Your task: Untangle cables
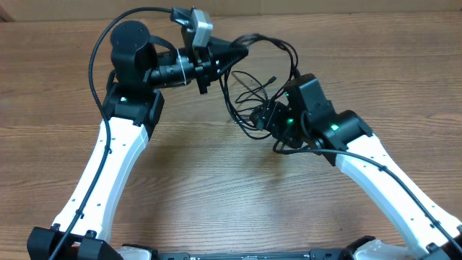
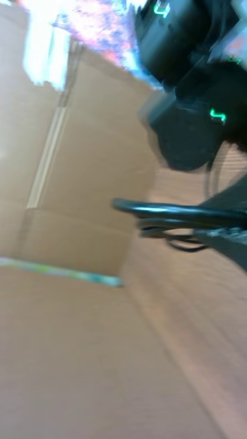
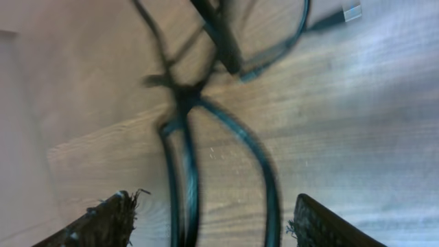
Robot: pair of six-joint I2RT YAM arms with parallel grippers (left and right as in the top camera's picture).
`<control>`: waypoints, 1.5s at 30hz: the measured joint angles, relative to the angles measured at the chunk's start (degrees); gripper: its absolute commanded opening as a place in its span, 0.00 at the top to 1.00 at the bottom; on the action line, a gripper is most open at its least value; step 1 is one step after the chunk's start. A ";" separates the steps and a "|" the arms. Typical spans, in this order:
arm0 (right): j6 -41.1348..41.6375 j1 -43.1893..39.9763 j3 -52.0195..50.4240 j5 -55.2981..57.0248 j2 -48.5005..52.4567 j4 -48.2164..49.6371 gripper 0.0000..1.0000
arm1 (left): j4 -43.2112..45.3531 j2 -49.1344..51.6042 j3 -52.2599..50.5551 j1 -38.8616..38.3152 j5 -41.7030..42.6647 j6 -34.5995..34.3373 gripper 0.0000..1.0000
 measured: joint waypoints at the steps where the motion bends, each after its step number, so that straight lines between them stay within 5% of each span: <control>1: 1.18 0.07 0.00 -0.35 1.20 -0.87 0.32 | 2.47 0.00 -0.02 0.07 -0.42 -2.86 0.96; 2: 1.75 0.07 0.00 -0.37 2.03 -1.44 0.44 | 4.46 -0.04 -0.11 0.37 -0.72 -5.25 0.96; 5: 4.04 0.07 0.22 -0.79 5.31 -4.87 0.58 | 9.27 -0.11 -0.15 2.32 -2.73 -12.04 0.96; 18: 5.27 -9.73 0.37 13.99 5.77 -25.42 0.57 | 7.45 -0.11 -0.15 16.11 -5.51 -16.94 0.96; 21: 5.11 -12.52 0.37 15.85 5.77 -25.49 0.56 | 1.95 -0.11 -0.11 16.81 -6.38 -16.52 0.96; 28: 3.41 -14.80 0.37 17.22 5.86 -22.84 0.55 | -26.58 -0.22 0.02 14.49 -17.51 -11.69 0.94; 36: 2.36 -14.84 0.37 17.27 5.90 -22.32 0.55 | -38.93 0.74 -0.02 3.82 -40.92 -9.53 0.70; 42: 2.19 -14.84 0.37 17.27 5.49 -23.12 0.53 | -39.30 7.30 0.00 -1.60 -54.51 -4.66 0.15; 45: 1.70 -14.84 0.37 17.25 3.54 -23.04 0.51 | -39.54 8.41 -0.04 -1.25 -57.22 -4.15 0.01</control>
